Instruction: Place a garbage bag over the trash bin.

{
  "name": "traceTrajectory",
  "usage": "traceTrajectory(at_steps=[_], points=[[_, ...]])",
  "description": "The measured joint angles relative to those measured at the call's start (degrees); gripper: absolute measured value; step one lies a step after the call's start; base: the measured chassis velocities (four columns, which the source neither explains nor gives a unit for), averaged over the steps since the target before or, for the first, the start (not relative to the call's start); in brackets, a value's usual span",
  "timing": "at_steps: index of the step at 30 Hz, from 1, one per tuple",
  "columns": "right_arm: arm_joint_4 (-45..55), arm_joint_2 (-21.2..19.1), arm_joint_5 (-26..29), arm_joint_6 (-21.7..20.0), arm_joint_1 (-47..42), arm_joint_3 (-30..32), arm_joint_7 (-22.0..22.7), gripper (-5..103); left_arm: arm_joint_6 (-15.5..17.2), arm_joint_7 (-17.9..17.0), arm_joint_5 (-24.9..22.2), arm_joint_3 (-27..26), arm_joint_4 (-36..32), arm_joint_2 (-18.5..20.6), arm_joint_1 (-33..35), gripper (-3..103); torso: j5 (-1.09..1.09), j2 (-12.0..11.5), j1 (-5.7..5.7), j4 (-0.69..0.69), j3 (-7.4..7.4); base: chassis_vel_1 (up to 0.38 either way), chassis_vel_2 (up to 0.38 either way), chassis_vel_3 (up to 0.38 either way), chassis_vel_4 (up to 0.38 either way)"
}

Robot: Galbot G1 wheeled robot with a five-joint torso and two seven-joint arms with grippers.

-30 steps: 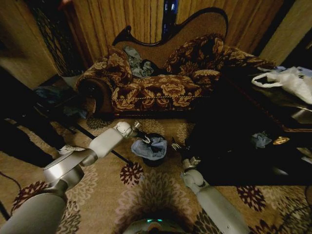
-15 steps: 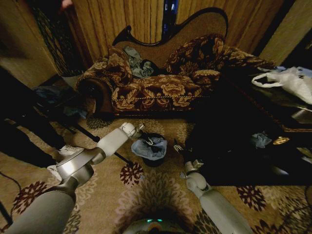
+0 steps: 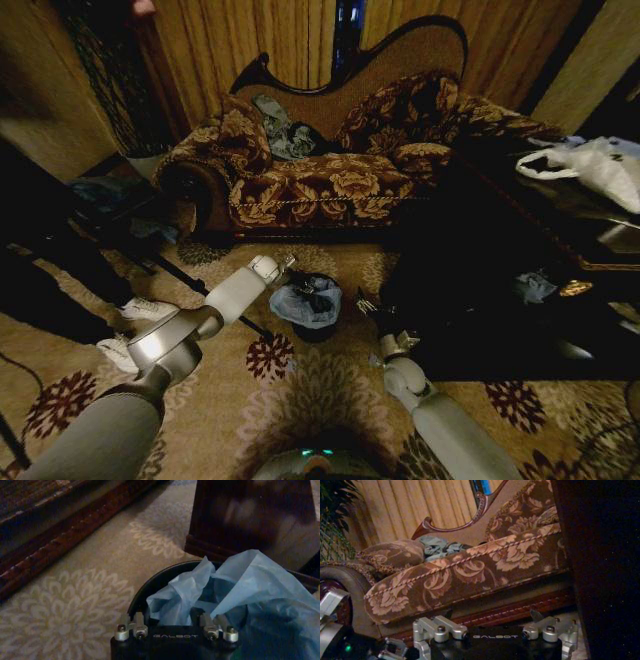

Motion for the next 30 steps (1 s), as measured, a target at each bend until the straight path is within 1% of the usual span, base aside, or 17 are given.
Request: traceTrajectory(at_steps=[2, 3, 7, 8, 9, 11, 12, 13, 16, 17, 18, 19, 20, 25, 28, 29, 30], points=[[-0.09, -0.03, 0.01, 0.00, 0.11, -0.02, -0.05, 100, -0.16, -0.32, 0.02, -0.44, 0.18, 0.00, 0.09, 49, 0.00, 0.00, 0.00, 0.00, 0.00, 0.000, 0.000, 0.000, 0.000], [-0.09, -0.03, 0.01, 0.00, 0.11, -0.02, -0.05, 100, -0.16, -0.32, 0.02, -0.44, 0.18, 0.00, 0.09, 49, 0.00, 0.00, 0.00, 0.00, 0.00, 0.000, 0.000, 0.000, 0.000], [-0.12, -0.04, 0.03, -0.03, 0.23, -0.16, -0.08, 100, -0.83, -0.65, 0.48, -1.33, 0.86, 0.08, 0.17, 34, 0.00, 0.00, 0.00, 0.00, 0.00, 0.000, 0.000, 0.000, 0.000], [-0.12, -0.04, 0.03, -0.03, 0.23, -0.16, -0.08, 100, -0.83, -0.65, 0.48, -1.33, 0.86, 0.08, 0.17, 34, 0.00, 0.00, 0.00, 0.00, 0.00, 0.000, 0.000, 0.000, 0.000], [-0.12, 0.02, 0.03, -0.04, 0.28, -0.23, -0.09, 100, -1.03, -0.74, 0.61, -1.64, 0.88, 0.12, 0.22, 29, 0.00, 0.00, 0.00, 0.00, 0.00, 0.000, 0.000, 0.000, 0.000], [-0.12, 0.06, 0.03, -0.05, 0.32, -0.27, -0.09, 100, -1.12, -0.77, 0.68, -1.80, 0.88, 0.13, 0.26, 29, 0.00, 0.00, 0.00, 0.00, 0.00, 0.000, 0.000, 0.000, 0.000], [-0.19, 0.21, 0.03, -0.07, 0.45, -0.39, -0.10, 100, -1.40, -0.84, 0.85, -2.20, 0.85, 0.18, 0.41, 22, 0.00, 0.00, 0.00, 0.00, 0.00, 0.000, 0.000, 0.000, 0.000], [-0.27, 0.29, 0.01, -0.08, 0.51, -0.44, -0.10, 100, -1.64, -0.88, 1.01, -2.42, 0.81, 0.22, 0.51, 22, 0.00, 0.00, 0.00, 0.00, 0.00, 0.000, 0.000, 0.000, 0.000], [-0.39, 0.47, -0.09, -0.15, 0.62, -0.66, -0.11, 100, -2.49, -0.98, 1.79, -3.25, 0.00, 0.48, 1.13, 10, 0.00, 0.00, 0.00, 0.00, 0.00, 0.000, 0.000, 0.000, 0.000], [-0.39, 0.47, -0.09, -0.15, 0.62, -0.66, -0.11, 100, -2.49, -0.98, 1.79, -3.25, 0.00, 0.48, 1.13, 10, 0.00, 0.00, 0.00, 0.00, 0.00, 0.000, 0.000, 0.000, 0.000], [-0.39, 0.47, -0.13, -0.18, 0.63, -0.71, -0.11, 100, -2.60, -1.05, 1.91, -3.50, -0.44, 0.61, 1.38, 6, -0.01, 0.00, 0.00, 0.00, 0.00, 0.000, 0.000, 0.000, 0.000], [-0.40, 0.47, -0.14, -0.20, 0.63, -0.74, -0.11, 100, -2.67, -1.08, 1.95, -3.70, -0.66, 0.67, 1.50, 6, 0.00, 0.00, 0.00, 0.00, 0.00, 0.000, 0.000, 0.000, 0.000], [-0.40, 0.43, -0.17, -0.24, 0.66, -0.78, -0.11, 100, -2.73, -1.13, 1.98, -4.18, -1.18, 0.79, 1.79, 1, 0.00, 0.00, 0.00, 0.00, 0.00, 0.000, 0.000, 0.000, 0.000], [-0.33, 0.26, -0.19, -0.34, 0.72, -0.79, -0.11, 100, -2.93, -1.69, 2.58, -5.80, -2.31, 1.01, 2.30, 0, 0.00, 0.00, 0.00, 0.00, 0.00, 0.000, 0.000, 0.000, 0.000], [-0.18, 0.12, -0.21, -0.39, 0.69, -0.79, -0.11, 100, -2.94, -2.78, 3.73, -8.74, -4.29, 1.68, 2.90, 0, 0.00, 0.00, 0.00, -0.01, 0.00, 0.000, 0.000, 0.000, 0.000], [-0.18, 0.12, -0.21, -0.39, 0.69, -0.79, -0.11, 100, -2.94, -2.78, 3.73, -8.74, -4.29, 1.68, 2.90, 0, 0.00, 0.00, 0.00, -0.01, 0.00, 0.000, 0.000, 0.000, 0.000], [-0.18, 0.11, -0.23, -0.40, 0.68, -0.79, -0.11, 100, -2.89, -2.92, 4.00, -9.80, -5.15, 2.04, 3.10, 0, 0.00, 0.00, 0.00, -0.01, 0.00, 0.000, 0.000, 0.000, 0.000]])
